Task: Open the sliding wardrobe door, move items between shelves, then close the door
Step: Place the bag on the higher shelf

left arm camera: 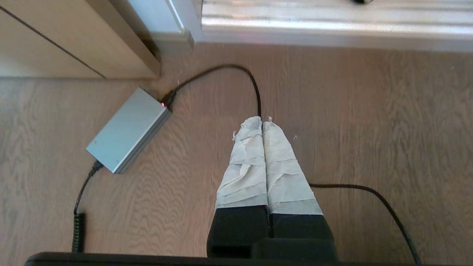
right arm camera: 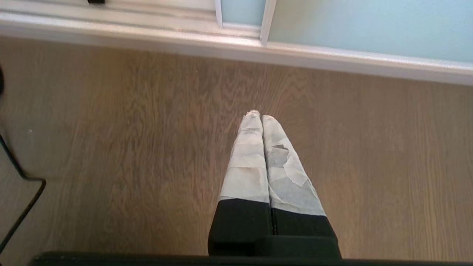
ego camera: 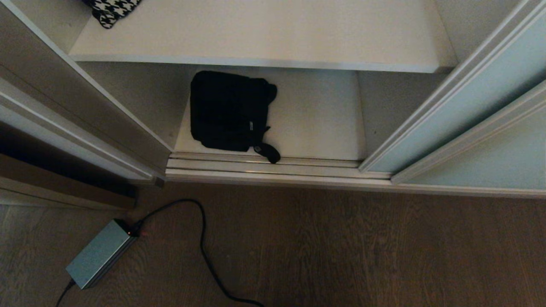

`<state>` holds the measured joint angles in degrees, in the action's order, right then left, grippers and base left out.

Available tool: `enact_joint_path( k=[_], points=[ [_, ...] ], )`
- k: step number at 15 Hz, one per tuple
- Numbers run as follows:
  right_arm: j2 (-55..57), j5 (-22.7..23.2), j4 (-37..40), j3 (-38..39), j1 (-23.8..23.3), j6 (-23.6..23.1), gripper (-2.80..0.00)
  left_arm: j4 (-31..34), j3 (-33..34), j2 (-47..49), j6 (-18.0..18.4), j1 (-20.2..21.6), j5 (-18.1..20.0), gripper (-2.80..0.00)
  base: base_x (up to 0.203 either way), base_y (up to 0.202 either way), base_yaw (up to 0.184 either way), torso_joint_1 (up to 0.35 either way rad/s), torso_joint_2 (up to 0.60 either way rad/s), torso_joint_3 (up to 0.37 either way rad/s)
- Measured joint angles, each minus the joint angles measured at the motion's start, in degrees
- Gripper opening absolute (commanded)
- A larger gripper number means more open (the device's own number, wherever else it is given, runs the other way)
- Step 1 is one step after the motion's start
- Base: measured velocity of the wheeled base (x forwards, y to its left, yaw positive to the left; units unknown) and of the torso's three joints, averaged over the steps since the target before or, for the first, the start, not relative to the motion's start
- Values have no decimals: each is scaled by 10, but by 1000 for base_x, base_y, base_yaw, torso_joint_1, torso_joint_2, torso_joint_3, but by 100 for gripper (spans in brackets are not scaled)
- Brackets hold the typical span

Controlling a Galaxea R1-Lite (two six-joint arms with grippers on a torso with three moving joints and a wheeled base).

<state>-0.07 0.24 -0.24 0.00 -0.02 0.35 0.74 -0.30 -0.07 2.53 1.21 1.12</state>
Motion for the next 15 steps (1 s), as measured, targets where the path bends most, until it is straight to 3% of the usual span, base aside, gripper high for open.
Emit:
enact_joint_path(
  k=[9, 15],
  points=[
    [1, 0, 0, 0, 0, 0, -280, -2, 0, 1, -1, -1, 0, -280, 0, 0, 0, 3, 4, -190],
    [1, 0, 0, 0, 0, 0, -280, -4, 2, 1, 25, 0, 3, -280, 0, 0, 0, 1, 1, -18]
  ],
)
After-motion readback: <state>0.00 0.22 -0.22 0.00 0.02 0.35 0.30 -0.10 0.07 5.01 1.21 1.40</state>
